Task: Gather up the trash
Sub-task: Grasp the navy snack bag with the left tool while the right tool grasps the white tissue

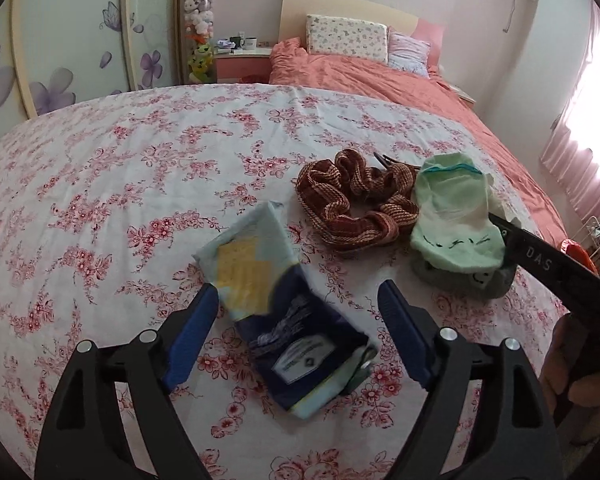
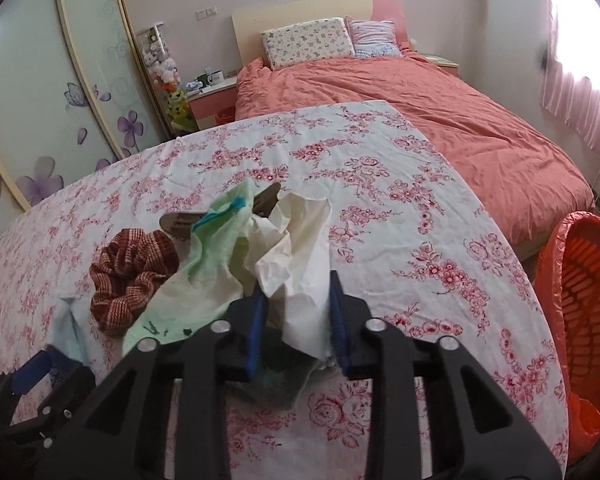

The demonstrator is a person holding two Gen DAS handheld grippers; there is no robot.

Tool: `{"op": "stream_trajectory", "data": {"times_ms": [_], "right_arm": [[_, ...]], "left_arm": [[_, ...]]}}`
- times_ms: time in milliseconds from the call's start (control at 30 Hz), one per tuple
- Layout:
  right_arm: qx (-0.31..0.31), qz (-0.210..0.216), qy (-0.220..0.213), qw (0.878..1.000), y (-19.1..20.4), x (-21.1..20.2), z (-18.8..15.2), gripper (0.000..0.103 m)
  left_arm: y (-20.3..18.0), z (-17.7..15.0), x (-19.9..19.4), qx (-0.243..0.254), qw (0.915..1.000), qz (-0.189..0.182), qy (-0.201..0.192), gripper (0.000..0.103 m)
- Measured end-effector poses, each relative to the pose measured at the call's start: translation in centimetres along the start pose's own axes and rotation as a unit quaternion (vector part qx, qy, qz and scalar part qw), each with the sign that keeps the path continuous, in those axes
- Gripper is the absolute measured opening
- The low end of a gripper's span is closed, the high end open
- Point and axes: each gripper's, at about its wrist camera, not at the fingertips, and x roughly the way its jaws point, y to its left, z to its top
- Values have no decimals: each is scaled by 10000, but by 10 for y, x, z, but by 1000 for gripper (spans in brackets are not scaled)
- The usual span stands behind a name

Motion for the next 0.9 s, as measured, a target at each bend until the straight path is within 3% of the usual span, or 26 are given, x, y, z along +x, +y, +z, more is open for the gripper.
{"op": "stream_trajectory", "data": {"times_ms": [200, 400, 567, 900], "right_arm": [[183, 108, -213, 9995, -13, -17, -2, 24], [299, -168, -404, 9986, -38, -34, -6, 24], [436, -450, -237, 9978, -60, -34, -17, 25], [449, -393, 47, 9982, -58, -18, -20, 29]], "left_arm": [[9, -1, 9, -49, 9996, 249, 138, 77], [36, 1, 10, -55, 9989, 448, 132, 74], [53, 4, 9, -74, 9989, 446, 127, 74], [59, 2, 6, -60, 9992, 387, 82, 73]]}}
